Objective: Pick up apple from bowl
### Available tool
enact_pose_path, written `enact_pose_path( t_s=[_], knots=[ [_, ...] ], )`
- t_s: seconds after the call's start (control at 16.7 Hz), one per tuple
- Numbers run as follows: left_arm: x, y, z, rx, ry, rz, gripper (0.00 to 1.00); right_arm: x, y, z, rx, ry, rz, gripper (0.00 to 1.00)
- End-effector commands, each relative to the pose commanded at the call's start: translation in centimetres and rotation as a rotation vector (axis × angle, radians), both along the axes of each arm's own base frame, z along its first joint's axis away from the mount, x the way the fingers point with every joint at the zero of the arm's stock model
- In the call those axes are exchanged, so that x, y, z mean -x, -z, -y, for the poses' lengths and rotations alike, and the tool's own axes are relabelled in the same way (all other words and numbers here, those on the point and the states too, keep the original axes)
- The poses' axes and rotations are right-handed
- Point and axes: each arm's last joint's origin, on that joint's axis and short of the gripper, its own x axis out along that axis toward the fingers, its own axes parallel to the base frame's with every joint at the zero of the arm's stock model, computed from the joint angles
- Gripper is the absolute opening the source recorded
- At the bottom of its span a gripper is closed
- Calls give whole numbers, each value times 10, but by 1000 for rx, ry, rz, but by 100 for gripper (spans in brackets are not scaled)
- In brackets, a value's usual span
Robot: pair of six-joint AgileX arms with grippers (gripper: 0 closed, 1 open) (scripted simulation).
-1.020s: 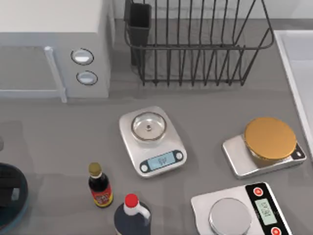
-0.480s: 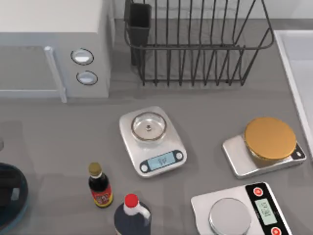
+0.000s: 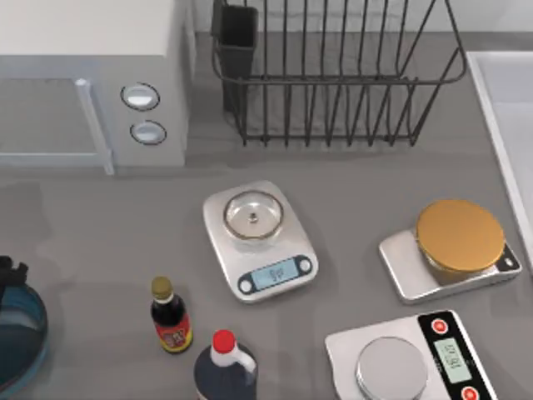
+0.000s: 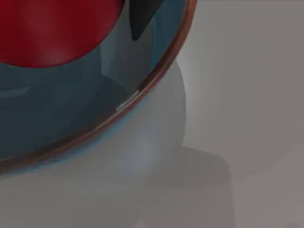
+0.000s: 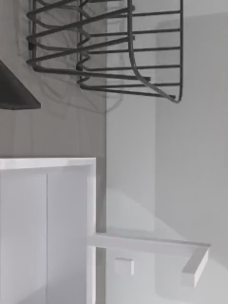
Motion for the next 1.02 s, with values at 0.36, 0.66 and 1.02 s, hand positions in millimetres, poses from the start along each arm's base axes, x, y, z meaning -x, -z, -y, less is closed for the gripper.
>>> enact_pose_path(
  t_s=[0.36, 0.66, 1.02],
  knots=[
    [-16, -118, -3, 3, 0, -24, 0, 0, 0, 0, 0, 0, 0, 100],
    [10, -200, 2, -1, 0, 4, 0, 0, 0, 0, 0, 0, 0, 100],
    [20, -216, 3, -2, 0, 17, 0, 0, 0, 0, 0, 0, 0, 100]
  ],
)
